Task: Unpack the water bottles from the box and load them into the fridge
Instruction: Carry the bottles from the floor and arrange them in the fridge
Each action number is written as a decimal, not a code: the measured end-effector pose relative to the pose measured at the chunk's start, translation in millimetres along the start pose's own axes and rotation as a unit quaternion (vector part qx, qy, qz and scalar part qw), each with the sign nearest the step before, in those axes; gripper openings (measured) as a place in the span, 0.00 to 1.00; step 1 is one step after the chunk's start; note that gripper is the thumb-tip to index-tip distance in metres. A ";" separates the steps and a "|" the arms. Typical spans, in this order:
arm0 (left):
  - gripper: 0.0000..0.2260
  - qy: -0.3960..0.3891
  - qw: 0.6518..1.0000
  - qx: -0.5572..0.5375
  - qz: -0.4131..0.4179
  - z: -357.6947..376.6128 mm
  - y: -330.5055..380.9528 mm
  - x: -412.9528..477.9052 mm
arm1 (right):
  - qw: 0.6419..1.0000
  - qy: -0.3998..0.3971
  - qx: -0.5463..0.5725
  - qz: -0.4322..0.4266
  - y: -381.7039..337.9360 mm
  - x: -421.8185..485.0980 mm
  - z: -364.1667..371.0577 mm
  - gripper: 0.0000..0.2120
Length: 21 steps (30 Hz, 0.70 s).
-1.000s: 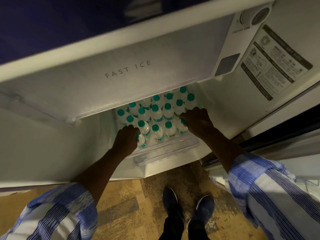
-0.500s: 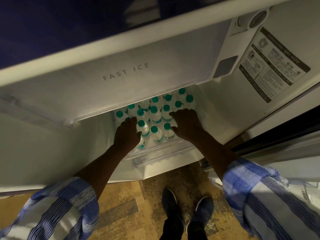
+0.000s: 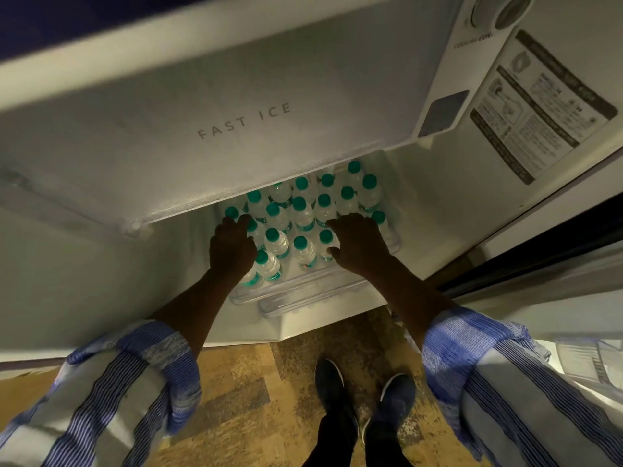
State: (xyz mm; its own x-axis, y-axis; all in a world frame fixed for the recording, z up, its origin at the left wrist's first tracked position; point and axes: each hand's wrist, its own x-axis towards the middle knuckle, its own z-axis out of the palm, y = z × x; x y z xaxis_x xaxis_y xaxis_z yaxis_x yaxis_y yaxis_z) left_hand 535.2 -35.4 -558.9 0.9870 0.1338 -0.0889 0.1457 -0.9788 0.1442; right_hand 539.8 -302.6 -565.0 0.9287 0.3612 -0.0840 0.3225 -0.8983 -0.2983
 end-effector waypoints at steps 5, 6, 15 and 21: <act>0.19 -0.020 0.998 -0.066 0.006 4.0 5.0 6.3 | 1.000 0.004 -0.004 0.000 -3.3 -2.2 3.8 0.27; 0.16 -0.015 0.998 -0.064 0.011 4.0 6.5 7.6 | 1.000 0.004 -0.007 -0.001 -2.9 -2.2 3.9 0.27; 0.11 0.027 0.999 -0.034 -0.013 11.9 0.2 1.5 | 1.000 0.002 0.003 -0.003 -3.7 -2.7 -1.1 0.29; 0.16 -0.032 0.998 -0.025 -0.053 3.4 -1.0 3.5 | 1.000 -0.008 0.005 0.001 -7.6 -5.5 -5.0 0.30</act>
State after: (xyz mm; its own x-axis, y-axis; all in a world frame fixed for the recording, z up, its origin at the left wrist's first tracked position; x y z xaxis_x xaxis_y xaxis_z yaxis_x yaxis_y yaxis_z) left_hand 538.3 -34.5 -562.7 0.9596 0.2248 -0.1693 0.2543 -0.9504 0.1793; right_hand 533.1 -299.0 -557.5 0.9262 0.3638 -0.0991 0.3193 -0.8966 -0.3069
